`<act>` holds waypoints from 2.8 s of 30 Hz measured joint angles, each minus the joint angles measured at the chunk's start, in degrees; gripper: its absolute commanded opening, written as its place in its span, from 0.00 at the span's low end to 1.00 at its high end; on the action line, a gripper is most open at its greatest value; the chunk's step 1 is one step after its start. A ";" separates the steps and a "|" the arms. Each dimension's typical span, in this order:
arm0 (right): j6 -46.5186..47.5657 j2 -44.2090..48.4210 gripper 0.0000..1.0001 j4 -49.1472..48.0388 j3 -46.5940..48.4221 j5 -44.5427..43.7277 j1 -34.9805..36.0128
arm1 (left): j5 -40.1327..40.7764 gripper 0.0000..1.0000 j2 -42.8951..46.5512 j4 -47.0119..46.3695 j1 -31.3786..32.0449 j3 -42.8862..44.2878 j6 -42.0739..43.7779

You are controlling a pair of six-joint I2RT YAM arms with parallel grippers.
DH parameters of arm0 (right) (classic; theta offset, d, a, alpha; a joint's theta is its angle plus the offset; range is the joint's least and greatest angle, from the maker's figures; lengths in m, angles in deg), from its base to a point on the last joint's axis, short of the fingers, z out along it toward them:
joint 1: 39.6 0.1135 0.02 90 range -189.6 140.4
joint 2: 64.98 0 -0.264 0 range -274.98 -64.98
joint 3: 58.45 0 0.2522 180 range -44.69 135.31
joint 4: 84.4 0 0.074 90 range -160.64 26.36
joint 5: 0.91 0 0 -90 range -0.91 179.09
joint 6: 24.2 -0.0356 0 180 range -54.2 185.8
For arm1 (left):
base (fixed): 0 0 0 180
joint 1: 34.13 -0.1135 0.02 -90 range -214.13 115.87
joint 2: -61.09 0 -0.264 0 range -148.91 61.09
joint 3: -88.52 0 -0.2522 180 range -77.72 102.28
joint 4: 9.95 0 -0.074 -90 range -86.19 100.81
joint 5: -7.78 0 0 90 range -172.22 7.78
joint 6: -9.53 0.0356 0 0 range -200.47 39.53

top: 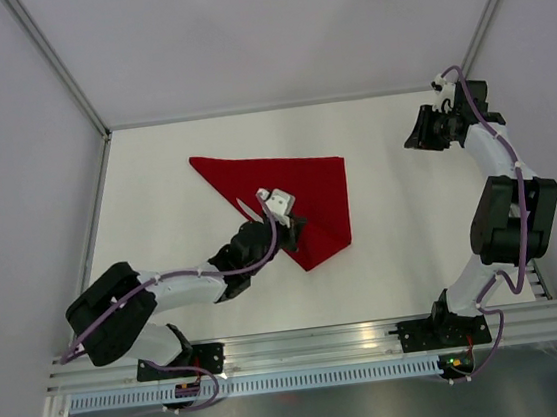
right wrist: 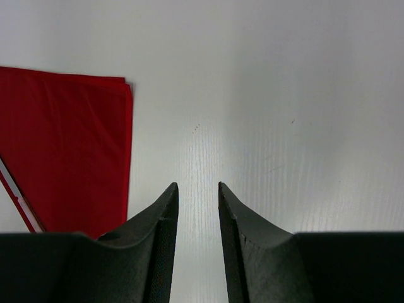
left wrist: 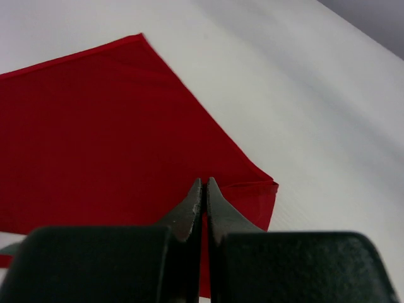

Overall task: Fold the napkin, place the utensils inside, and roll it up
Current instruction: Fold the napkin

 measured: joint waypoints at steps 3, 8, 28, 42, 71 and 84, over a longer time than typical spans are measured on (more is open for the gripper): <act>0.04 -0.02 0.37 0.24 0.33 0.00 0.35 | -0.74 0.02 1.01 1.05 -6.27 -0.17 -3.69; 0.15 -0.22 0.37 0.59 1.22 0.00 1.29 | -1.99 0.02 1.05 4.15 -14.34 0.15 -8.04; 0.44 -0.76 0.37 1.64 2.08 -0.76 4.92 | -9.64 0.02 -8.81 6.23 -29.31 7.04 -16.44; 1.11 -1.73 0.37 1.75 2.08 -1.68 5.62 | -9.77 0.02 -9.79 6.25 -32.20 7.04 -18.25; 2.40 -1.73 0.37 1.79 1.62 -2.45 6.34 | -6.21 0.03 -10.84 10.91 -33.97 7.04 -20.09; 2.84 -1.75 0.37 1.86 1.46 -2.47 6.64 | -2.34 0.50 -10.91 17.22 -33.99 11.02 -20.70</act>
